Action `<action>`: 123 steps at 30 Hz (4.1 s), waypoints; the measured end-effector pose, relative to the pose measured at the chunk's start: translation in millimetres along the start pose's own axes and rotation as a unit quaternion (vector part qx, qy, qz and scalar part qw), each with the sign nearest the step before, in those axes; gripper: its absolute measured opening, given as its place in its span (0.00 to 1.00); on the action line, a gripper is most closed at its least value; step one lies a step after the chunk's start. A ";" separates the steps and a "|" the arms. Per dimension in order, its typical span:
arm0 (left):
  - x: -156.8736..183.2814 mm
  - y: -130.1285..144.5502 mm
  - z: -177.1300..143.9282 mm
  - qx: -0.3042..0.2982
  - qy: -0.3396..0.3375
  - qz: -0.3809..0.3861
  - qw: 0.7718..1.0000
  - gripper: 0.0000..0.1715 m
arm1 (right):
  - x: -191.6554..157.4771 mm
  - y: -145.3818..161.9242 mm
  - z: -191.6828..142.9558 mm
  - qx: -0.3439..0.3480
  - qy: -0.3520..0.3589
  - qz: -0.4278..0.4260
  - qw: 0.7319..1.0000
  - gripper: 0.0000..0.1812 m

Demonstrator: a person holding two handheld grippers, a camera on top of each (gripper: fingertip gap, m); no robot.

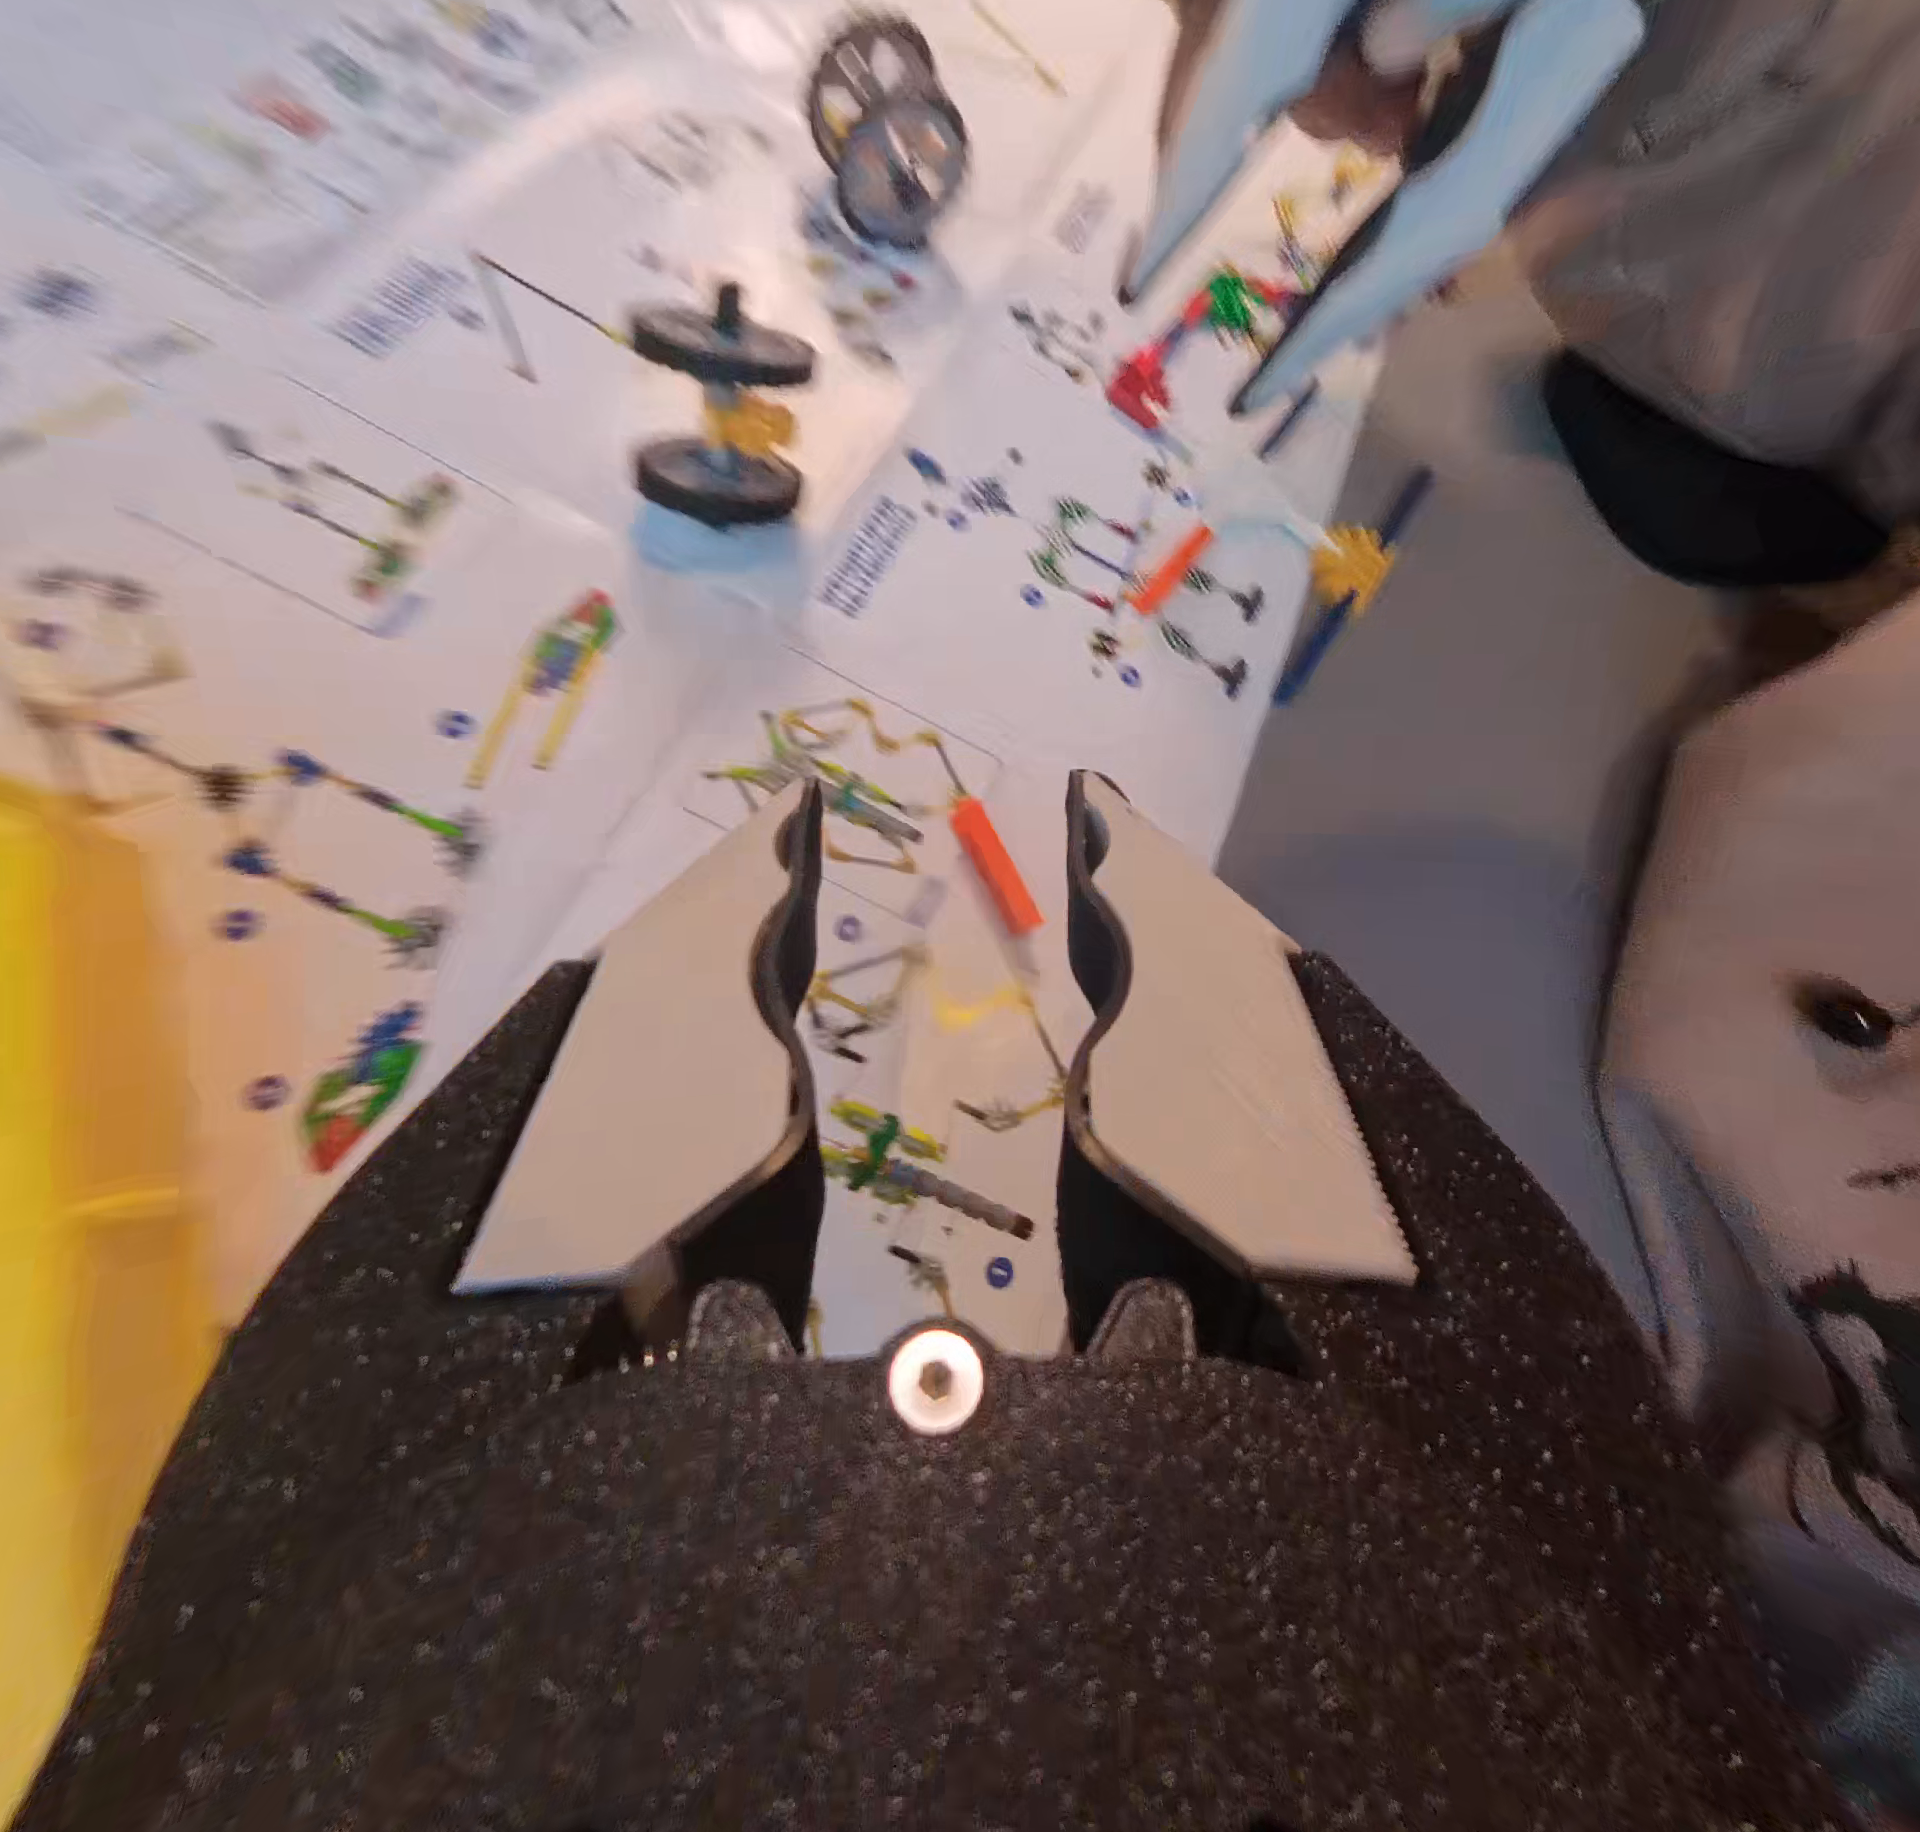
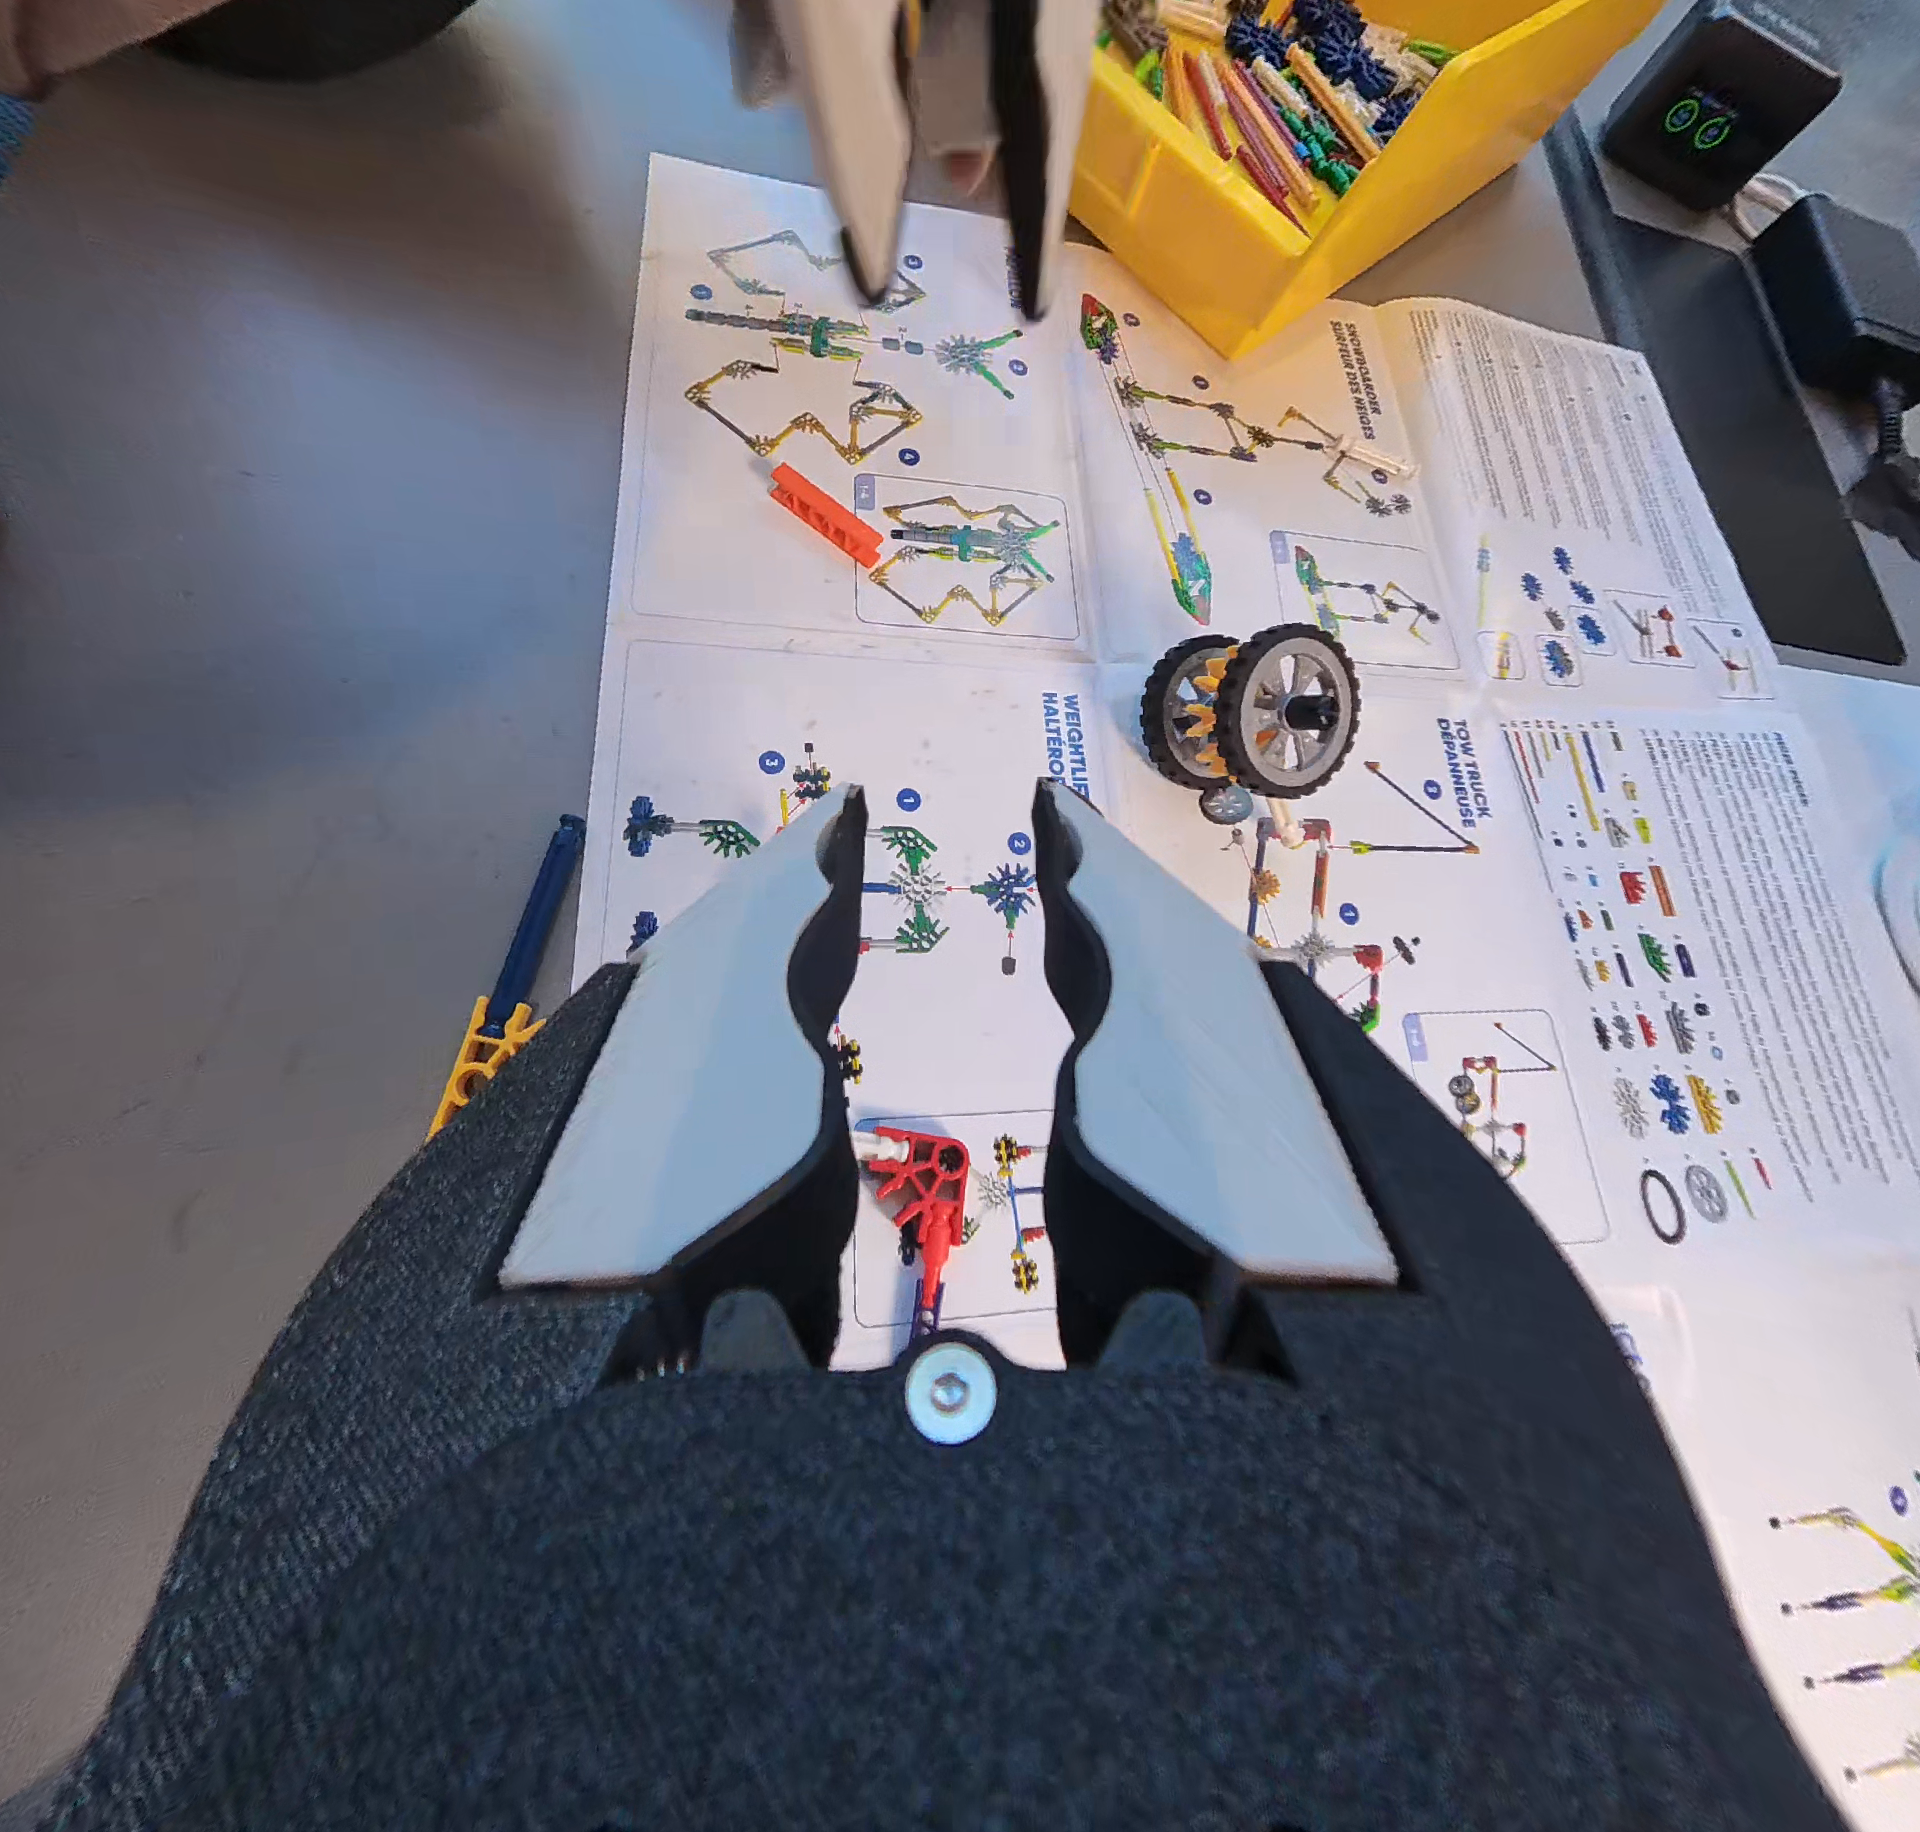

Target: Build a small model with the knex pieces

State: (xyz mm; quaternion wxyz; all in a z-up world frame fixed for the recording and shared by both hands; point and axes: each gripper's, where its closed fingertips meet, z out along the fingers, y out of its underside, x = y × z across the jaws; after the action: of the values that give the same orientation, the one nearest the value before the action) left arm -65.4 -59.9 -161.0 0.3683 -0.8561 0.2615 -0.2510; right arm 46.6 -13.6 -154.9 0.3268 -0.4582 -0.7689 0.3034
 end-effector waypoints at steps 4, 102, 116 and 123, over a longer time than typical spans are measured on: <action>5.2 51.2 34.7 -0.141 -0.017 0.042 0.989 0.20 | 0.5 4.2 2.3 -0.003 -0.002 0.005 1.000 0.17; 80.0 1.3 105.2 -0.039 0.047 0.267 0.962 0.09 | -54.3 35.3 22.6 -0.093 -0.119 0.001 0.989 0.02; 72.0 9.4 102.9 -0.045 0.028 0.304 0.951 0.02 | -53.3 34.3 29.5 -0.079 -0.101 0.001 0.992 0.03; 67.6 5.0 99.9 -0.032 0.031 0.265 0.963 0.02 | -49.5 31.9 31.9 -0.065 -0.098 0.040 0.992 0.03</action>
State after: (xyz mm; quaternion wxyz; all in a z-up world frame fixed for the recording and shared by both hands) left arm 45.3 -55.7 -209.0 0.3859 -0.7592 0.4983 -0.1624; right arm 56.0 -50.9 -209.7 0.2071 -0.4774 -0.7963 0.3085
